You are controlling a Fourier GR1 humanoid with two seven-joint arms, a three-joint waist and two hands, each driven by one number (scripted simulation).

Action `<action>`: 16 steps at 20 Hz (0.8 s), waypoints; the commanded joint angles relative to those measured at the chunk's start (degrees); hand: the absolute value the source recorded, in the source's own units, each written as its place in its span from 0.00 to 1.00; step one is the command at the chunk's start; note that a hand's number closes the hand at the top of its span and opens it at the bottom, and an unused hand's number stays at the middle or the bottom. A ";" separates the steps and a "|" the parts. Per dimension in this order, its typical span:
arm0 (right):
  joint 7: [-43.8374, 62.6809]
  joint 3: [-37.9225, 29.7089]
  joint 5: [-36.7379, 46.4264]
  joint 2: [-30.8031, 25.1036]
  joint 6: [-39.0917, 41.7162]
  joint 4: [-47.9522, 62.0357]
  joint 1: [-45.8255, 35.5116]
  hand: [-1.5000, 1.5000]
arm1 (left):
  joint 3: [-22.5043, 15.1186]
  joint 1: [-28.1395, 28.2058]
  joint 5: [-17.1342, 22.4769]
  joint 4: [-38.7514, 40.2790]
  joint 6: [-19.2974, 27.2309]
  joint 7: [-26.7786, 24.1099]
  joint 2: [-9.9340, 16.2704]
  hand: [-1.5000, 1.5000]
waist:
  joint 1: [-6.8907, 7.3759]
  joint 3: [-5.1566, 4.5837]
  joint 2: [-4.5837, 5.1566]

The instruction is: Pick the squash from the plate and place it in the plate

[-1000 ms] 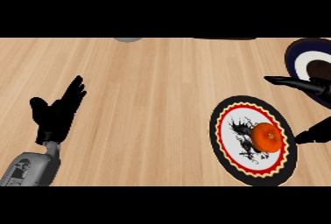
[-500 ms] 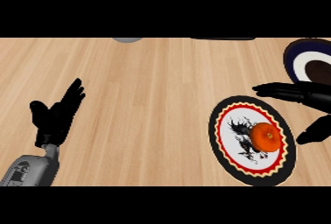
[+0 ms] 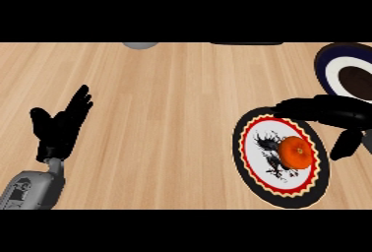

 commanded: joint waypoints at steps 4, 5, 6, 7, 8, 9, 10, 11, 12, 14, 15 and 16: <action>-2.18 2.31 4.62 3.28 5.46 1.66 -1.38 0.00 | 0.71 2.02 -0.95 -2.10 -0.07 0.03 -0.99 0.50 | -0.55 -0.03 -0.26; -2.02 1.61 3.35 2.28 6.96 -1.50 -0.90 0.00 | 1.05 1.54 -1.13 -1.85 -0.19 0.89 -0.62 0.50 | -0.88 -0.04 -0.34; -2.94 2.69 5.86 3.47 3.67 1.22 -0.27 0.00 | 1.46 3.34 -1.11 1.21 -1.65 -2.66 -0.85 0.50 | -0.71 -0.04 -0.18; 0.71 1.53 5.80 5.46 5.12 -0.83 -1.07 0.00 | 1.11 2.42 -1.12 -1.95 -1.32 0.35 -1.17 0.50 | -0.78 -0.03 -0.28; -1.48 1.29 6.90 4.92 5.14 1.74 -1.97 0.00 | 2.31 -1.08 -1.35 2.26 -1.56 -0.86 -1.48 0.50 | -0.89 -0.04 -0.16; -2.02 1.22 7.41 6.52 3.18 3.73 -1.77 0.00 | 2.25 -2.39 -1.05 -0.36 -2.17 3.52 -0.07 0.50 | -0.72 -0.01 -0.15; -1.69 0.55 8.90 6.54 2.15 3.02 -0.54 0.00 | 2.29 -0.99 -1.56 -1.71 -0.93 3.84 -1.32 0.50 | -0.80 -0.01 -0.21; 0.80 1.95 10.02 7.19 1.53 0.96 1.21 0.00 | 2.29 -0.19 -1.89 1.99 -2.32 -0.82 -2.00 0.50 | -1.03 -0.04 -0.21; -1.10 -0.22 8.89 6.25 4.20 2.04 -1.22 0.00 | 0.55 3.41 -2.76 -4.70 -0.32 2.80 -2.86 0.50 | -0.64 -0.02 -0.28; -2.34 0.23 11.20 6.73 2.48 3.12 -0.68 0.00 | 1.89 1.04 -3.28 2.94 -2.13 -3.06 -3.67 0.50 | -0.88 -0.03 -0.14; -1.41 -0.46 11.92 9.10 2.60 5.25 -2.19 0.00 | 3.21 1.75 -2.72 1.11 -2.64 -2.73 -2.62 0.50 | -0.63 -0.03 -0.14; -0.54 0.94 13.53 11.09 -0.25 5.95 -1.12 0.00 | 4.58 1.87 -0.62 1.41 -5.42 -1.52 -0.85 0.50 | -0.55 -0.02 -0.12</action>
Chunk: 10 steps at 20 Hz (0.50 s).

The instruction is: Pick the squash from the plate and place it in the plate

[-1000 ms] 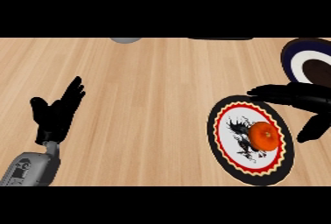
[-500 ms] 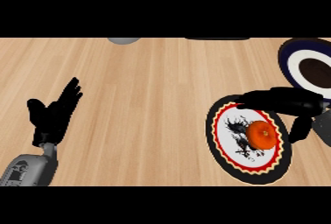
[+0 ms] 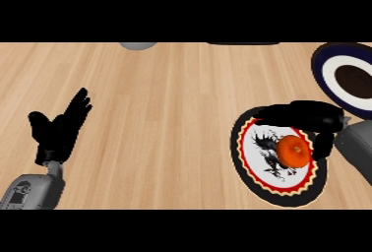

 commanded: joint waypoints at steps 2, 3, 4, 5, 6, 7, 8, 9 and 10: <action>-2.06 -0.10 4.46 1.38 1.66 -1.08 2.41 0.00 | -0.04 2.67 -0.82 -4.97 0.33 2.52 -0.87 0.50 | -0.04 0.02 -0.13; -1.66 0.55 4.16 1.06 5.64 -1.47 -0.47 0.00 | 2.46 -1.76 0.79 -0.95 -1.82 2.68 1.14 0.50 | -0.15 0.00 -0.06; -4.28 0.49 5.14 -0.28 4.23 -0.52 0.49 0.00 | 2.31 1.29 0.09 -1.68 -2.15 0.77 1.24 0.50 | -0.03 0.01 -0.06; -3.33 1.69 6.38 0.58 4.79 -0.99 -0.50 0.00 | 0.44 0.28 -1.38 -1.87 0.38 2.19 -1.37 0.50 | -0.05 0.01 -0.05; -5.05 2.02 5.98 -0.38 5.44 -2.10 -0.43 1.00 | -0.26 2.21 -1.23 -4.06 -0.58 2.60 -1.04 0.50 | 0.05 0.01 -0.11; -6.39 4.82 8.24 1.06 1.81 -0.19 0.64 1.00 | 1.70 1.64 -0.65 -0.13 -1.32 -1.98 -0.80 0.50 | 0.20 0.00 0.10; -9.02 4.47 7.80 0.16 3.24 0.71 -1.09 1.00 | 0.94 0.91 -1.20 -1.57 -0.27 0.53 -1.35 0.50 | 0.31 0.02 0.09; -9.67 4.44 7.54 -1.19 -0.12 -2.48 3.42 1.00 | 2.49 -1.42 -1.33 -0.56 -1.07 1.38 0.90 0.50 | -0.45 0.02 -0.03; -7.27 4.58 8.11 3.75 -1.46 0.09 2.55 1.00 | 2.64 1.99 -0.35 -1.84 -1.68 0.76 0.30 0.50 | 0.21 0.03 0.03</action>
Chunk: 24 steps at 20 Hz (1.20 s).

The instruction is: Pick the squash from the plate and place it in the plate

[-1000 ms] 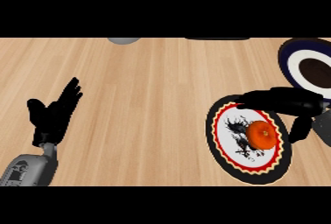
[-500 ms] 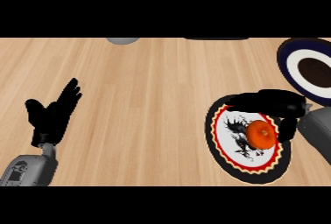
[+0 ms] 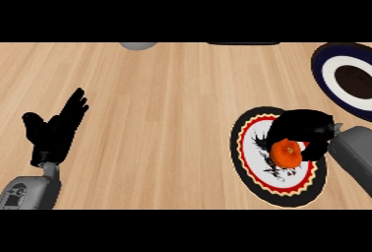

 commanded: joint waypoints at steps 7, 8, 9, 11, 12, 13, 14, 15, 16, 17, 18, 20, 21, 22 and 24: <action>-6.82 -2.15 -1.12 -1.26 4.13 -3.37 3.34 1.00 | 0.43 3.28 -0.45 -4.87 -0.28 1.09 -1.36 0.50 | -0.16 0.07 -0.10; -8.43 -3.09 -2.69 -0.05 2.76 -1.13 2.58 1.00 | 1.66 -3.25 -0.87 2.20 -0.50 1.37 -0.78 0.50 | -0.51 0.07 0.12; -5.84 -4.66 -3.05 -0.16 2.82 -4.75 3.99 1.00 | 1.29 -0.36 -0.88 -0.19 -1.36 1.07 -0.75 0.50 | -0.50 0.06 -0.04; 3.13 -9.84 -8.53 1.72 2.98 -5.96 3.62 1.00 | 1.64 0.70 -0.45 -1.41 -1.52 1.93 0.16 0.50 | -0.62 0.05 -0.24; 8.03 -13.15 -10.92 3.73 2.83 -1.57 1.82 1.00 | 1.10 -0.22 -0.72 -0.52 -0.89 1.04 -1.00 0.50 | -0.48 0.04 -0.08; 13.14 -15.83 -13.44 4.12 2.48 -1.99 3.67 1.00 | 1.14 0.98 -1.09 -1.12 0.36 0.82 -1.58 0.50 | -1.43 0.00 -0.49; 17.50 -19.75 -16.18 5.50 2.78 1.29 1.69 1.00 | 0.18 1.55 -2.05 -0.35 0.26 0.04 -1.79 0.50 | -1.16 -0.02 -0.22; 22.39 -22.81 -17.68 7.80 0.04 3.28 1.76 1.00 | 1.78 -0.04 -1.43 -0.13 0.33 0.63 -0.61 0.50 | -1.47 0.02 -0.07; 26.01 -26.29 -20.15 7.68 -0.23 4.26 1.50 1.00 | 1.98 0.74 -1.22 -0.30 0.42 0.57 -0.68 0.50 | -2.07 -0.05 -0.43; 30.78 -28.10 -19.58 8.61 -3.67 4.48 0.24 1.00 | 1.89 1.91 -0.98 -0.09 0.00 0.05 -0.90 0.50 | -1.42 -0.08 -0.47; 33.00 -30.71 -20.80 8.13 -4.87 3.97 -1.50 1.00 | 1.84 0.83 -0.95 0.00 -0.33 0.57 -0.61 0.50 | -1.83 -0.07 -0.52; 37.09 -34.59 -21.80 8.68 -10.50 1.84 -2.54 1.00 | 2.03 0.41 -1.51 0.50 -0.28 -0.04 -0.16 0.50 | -2.50 -0.04 -0.65; 40.27 -35.98 -21.95 10.21 -13.45 0.02 -5.02 1.00 | 1.31 0.00 -1.39 0.45 0.20 1.17 -1.31 0.50 | -2.36 -0.05 -0.80; 41.29 -38.02 -21.71 8.43 -15.90 -0.23 -5.25 1.00 | 1.51 0.19 -1.45 0.73 -0.57 0.36 -0.62 0.50 | -2.38 -0.03 -0.66; 45.24 -39.77 -20.22 8.82 -22.32 -3.57 -4.65 1.00 | 1.55 0.08 -1.35 0.12 0.79 0.43 -1.99 0.50 | -2.91 -0.04 -0.91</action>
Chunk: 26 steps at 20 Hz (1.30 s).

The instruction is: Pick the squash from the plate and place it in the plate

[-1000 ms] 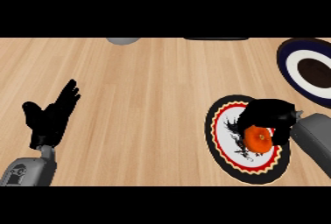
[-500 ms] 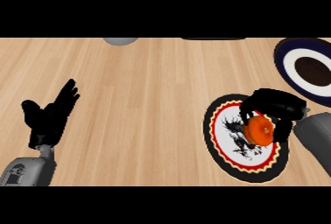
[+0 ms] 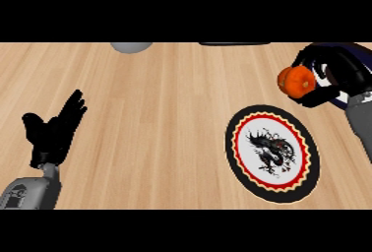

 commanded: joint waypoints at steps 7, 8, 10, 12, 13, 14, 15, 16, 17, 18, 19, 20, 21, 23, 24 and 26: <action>21.69 -12.16 1.41 -2.85 -13.84 -6.87 -2.36 1.00 | -1.33 -1.23 -1.42 0.76 0.81 0.17 -2.22 0.50 | 1.12 0.06 0.51; 23.65 -13.14 -0.34 -2.75 -11.77 -7.02 -3.48 1.00 | -1.85 -1.07 -2.08 -0.16 1.71 -0.21 -3.14 0.50 | 1.38 0.07 0.53; 21.84 -16.53 -2.41 -3.91 -12.78 -7.55 0.67 1.00 | -1.38 -0.84 -1.94 0.47 0.89 0.06 -2.55 0.50 | 1.18 0.09 0.56; 21.01 -17.50 -2.29 -3.55 -13.14 -2.34 -1.75 1.00 | -1.80 0.16 -3.21 0.62 0.90 -2.06 -3.07 0.50 | 1.92 0.10 0.74; 17.91 -21.08 -5.25 -5.97 -12.01 0.34 -1.19 1.00 | 0.25 0.64 -0.59 0.13 -1.75 -1.73 -0.93 0.50 | 2.02 0.12 0.79; 17.54 -20.13 -3.93 -5.06 -12.97 0.19 0.45 1.00 | -0.90 0.22 -1.64 -5.75 -0.04 3.89 -0.94 0.50 | 2.12 0.14 0.67; 15.87 -20.45 -2.37 -6.81 -13.13 8.37 -4.64 1.00 | -1.00 -0.92 -1.71 -0.19 -0.71 -0.70 -2.80 0.50 | 2.51 0.12 0.99; 11.47 -23.71 -5.01 -9.16 -12.34 9.13 -1.47 1.00 | 0.47 1.50 -0.67 -2.47 -1.80 -0.62 -0.74 0.50 | 2.56 0.15 0.95; 11.93 -22.26 -2.59 -9.10 -13.12 13.56 -4.40 1.00 | -0.33 -0.17 -0.86 -2.94 -1.49 1.93 -1.60 0.50 | 2.76 0.15 1.01; 8.56 -23.51 -2.53 -8.49 -16.00 16.89 -3.44 1.00 | 0.12 -0.39 -1.09 -3.03 -1.65 0.95 -0.92 0.50 | 3.04 0.18 1.15; 7.67 -22.48 -1.62 -8.05 -15.72 20.85 -6.15 1.00 | 0.39 -0.31 -1.15 0.02 -2.93 -0.53 -0.70 0.50 | 3.16 0.16 1.24; 5.89 -25.26 -4.09 -11.70 -12.88 19.77 -2.44 1.00 | 0.26 -0.79 -1.20 -0.41 -1.34 0.22 -2.12 0.50 | 2.51 0.17 1.10; 2.20 -25.80 -3.68 -11.87 -14.08 24.63 -3.81 1.00 | -1.06 -2.94 -1.78 -1.98 -1.09 3.07 -2.35 0.50 | 3.03 0.22 1.30; 1.26 -25.30 -1.75 -13.33 -14.78 31.51 -9.24 1.00 | -0.71 -1.93 -2.30 2.46 -2.06 -2.92 -3.07 0.50 | 3.89 0.21 1.72; -2.04 -26.40 -2.50 -14.81 -13.65 33.40 -7.41 1.00 | -1.02 -0.24 -1.70 -1.44 -1.95 -0.70 -3.08 0.50 | 4.00 0.26 1.57; -2.70 -23.52 0.99 -13.82 -15.51 35.38 -6.07 1.00 | -1.13 -1.94 -3.03 0.34 -0.66 -0.73 -3.54 0.50 | 3.86 0.25 1.68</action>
